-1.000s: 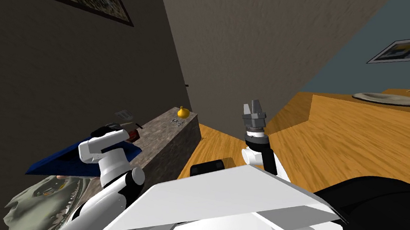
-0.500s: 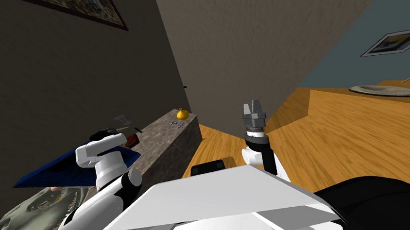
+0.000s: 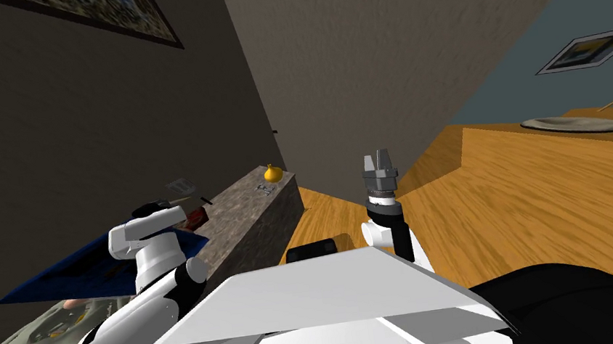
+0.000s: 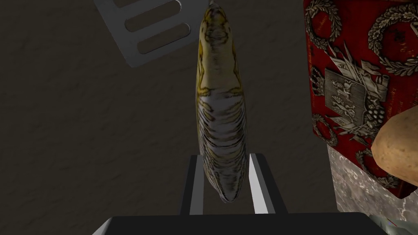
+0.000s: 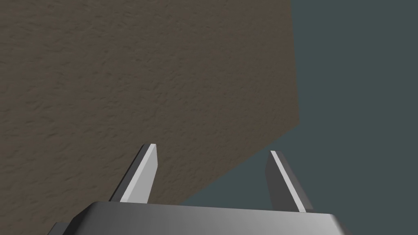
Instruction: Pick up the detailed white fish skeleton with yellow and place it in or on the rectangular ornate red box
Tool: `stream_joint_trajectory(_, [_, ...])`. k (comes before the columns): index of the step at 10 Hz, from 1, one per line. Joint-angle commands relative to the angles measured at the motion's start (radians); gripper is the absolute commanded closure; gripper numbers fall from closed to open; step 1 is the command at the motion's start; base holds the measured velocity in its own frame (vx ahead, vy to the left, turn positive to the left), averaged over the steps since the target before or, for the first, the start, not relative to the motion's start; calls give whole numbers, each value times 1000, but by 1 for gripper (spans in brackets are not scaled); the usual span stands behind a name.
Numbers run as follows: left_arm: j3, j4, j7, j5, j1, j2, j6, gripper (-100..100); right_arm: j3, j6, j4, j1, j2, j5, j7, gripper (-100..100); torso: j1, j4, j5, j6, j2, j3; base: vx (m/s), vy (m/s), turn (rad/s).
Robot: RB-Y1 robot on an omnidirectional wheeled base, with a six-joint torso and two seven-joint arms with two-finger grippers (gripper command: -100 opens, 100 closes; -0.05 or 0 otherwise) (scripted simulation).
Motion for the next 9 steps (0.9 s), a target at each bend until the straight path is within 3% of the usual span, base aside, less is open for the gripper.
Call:
stream_joint_trajectory(1, [7,29,0,-4,10,8,-12,100,0,0,0,0,0,0,0,0,0,0,0,0,0,0,61,60,6])
stream_joint_trajectory(3, [18,65,4,-21,39,12,-27,100,0,0,0,0,0,0,0,0,9,-2,5,-6,2,0,74,88,-24])
stream_joint_trajectory(5, [17,61,1,-15,43,14,-27,100,0,0,0,0,0,0,0,0,19,-4,10,-10,3,0,56,58,7])
stream_joint_trajectory(6, [18,63,2,-17,44,14,-28,-100,0,0,0,0,0,0,0,0,18,-3,10,-10,5,1,6,6,1])
stream_joint_trajectory(9, [18,63,2,-17,44,14,-28,-100,0,0,0,0,0,0,0,0,15,-2,9,-10,8,3,0,0,0])
